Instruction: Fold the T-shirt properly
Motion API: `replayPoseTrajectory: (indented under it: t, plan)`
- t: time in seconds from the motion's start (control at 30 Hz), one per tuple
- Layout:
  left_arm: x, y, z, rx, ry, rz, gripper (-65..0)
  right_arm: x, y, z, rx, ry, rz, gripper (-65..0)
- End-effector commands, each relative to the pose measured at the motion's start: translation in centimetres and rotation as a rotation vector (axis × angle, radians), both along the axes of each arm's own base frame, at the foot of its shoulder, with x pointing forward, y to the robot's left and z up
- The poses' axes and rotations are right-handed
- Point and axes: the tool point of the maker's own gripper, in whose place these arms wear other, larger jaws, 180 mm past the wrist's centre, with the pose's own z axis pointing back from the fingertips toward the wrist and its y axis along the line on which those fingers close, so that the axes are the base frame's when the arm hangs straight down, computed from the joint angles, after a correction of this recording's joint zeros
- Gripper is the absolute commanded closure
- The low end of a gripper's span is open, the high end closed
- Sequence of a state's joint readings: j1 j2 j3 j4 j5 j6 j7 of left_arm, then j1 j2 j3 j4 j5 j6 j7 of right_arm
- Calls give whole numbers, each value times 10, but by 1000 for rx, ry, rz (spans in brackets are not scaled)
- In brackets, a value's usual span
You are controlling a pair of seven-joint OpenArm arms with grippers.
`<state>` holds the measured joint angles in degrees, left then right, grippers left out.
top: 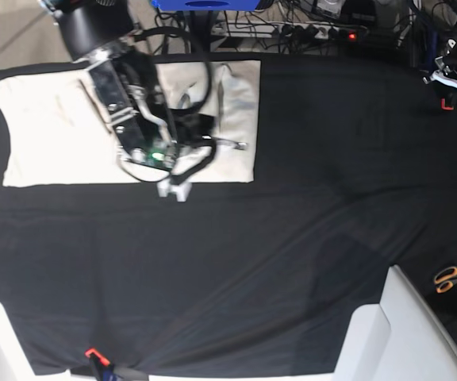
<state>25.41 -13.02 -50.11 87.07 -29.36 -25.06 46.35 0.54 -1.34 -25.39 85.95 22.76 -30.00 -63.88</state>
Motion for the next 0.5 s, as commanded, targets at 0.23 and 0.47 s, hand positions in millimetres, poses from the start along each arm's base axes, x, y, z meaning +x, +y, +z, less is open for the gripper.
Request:
replayPoseTrajectory:
  t: [0.23,0.47]
  plan:
    - [5,7,10,25,-26,-8,0,60,13,86,24,-385,309,-30]
    - [3,7,9,25,-21,-8,0,55,17,43,-54,-298,539,-363]
